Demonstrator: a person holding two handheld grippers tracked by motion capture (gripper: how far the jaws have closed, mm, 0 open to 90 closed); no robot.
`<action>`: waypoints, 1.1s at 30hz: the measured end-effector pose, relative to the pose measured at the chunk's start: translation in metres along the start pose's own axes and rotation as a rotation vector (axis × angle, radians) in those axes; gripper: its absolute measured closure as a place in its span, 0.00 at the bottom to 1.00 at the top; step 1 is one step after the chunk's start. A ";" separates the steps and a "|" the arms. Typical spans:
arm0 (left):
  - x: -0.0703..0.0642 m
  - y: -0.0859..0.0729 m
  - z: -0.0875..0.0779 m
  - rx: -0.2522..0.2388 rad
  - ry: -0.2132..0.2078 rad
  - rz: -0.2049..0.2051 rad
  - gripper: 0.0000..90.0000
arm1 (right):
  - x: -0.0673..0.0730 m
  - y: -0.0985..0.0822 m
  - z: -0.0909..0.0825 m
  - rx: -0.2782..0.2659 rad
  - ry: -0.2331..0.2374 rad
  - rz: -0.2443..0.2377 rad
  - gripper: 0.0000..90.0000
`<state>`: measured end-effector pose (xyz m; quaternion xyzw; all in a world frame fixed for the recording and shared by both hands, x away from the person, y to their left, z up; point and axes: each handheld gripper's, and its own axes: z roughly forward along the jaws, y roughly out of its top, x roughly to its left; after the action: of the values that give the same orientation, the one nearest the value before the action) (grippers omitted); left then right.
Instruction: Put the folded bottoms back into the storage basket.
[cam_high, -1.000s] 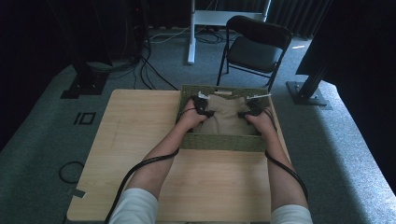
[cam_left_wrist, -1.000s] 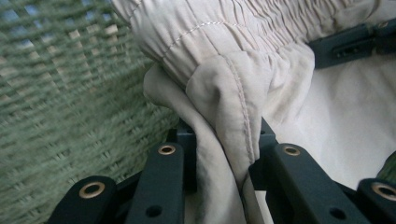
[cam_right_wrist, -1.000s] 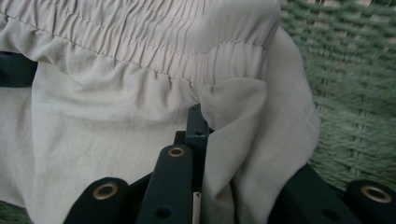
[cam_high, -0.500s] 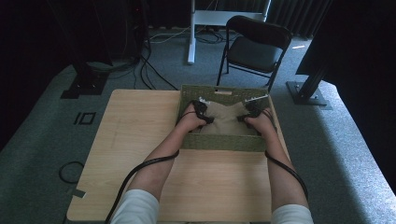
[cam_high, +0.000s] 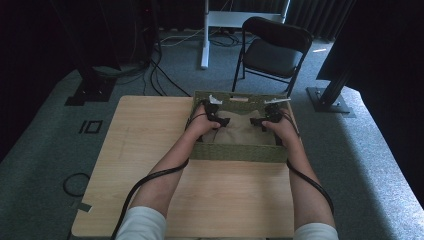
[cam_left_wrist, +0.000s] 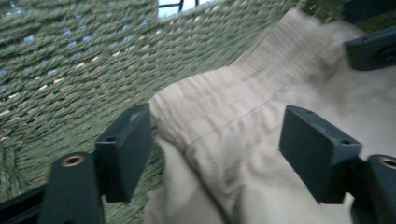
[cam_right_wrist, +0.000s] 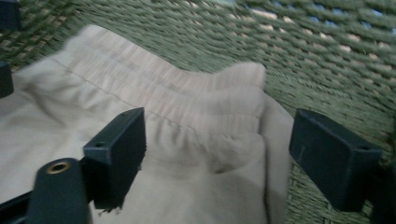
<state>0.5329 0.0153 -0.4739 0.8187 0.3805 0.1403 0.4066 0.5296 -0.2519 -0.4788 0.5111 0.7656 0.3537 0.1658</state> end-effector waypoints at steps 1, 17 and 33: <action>-0.001 0.002 -0.004 -0.016 -0.014 -0.002 0.29 | 0.002 0.001 -0.002 -0.007 0.000 -0.006 0.16; -0.018 0.017 -0.045 -0.059 -0.049 0.010 0.19 | 0.019 0.013 -0.047 -0.138 0.036 -0.031 0.16; -0.036 0.012 -0.082 -0.097 -0.065 0.065 0.19 | 0.041 0.003 -0.076 -0.166 0.058 -0.103 0.14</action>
<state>0.4702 0.0299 -0.4100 0.8142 0.3330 0.1452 0.4529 0.4677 -0.2423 -0.4190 0.4455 0.7633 0.4214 0.2033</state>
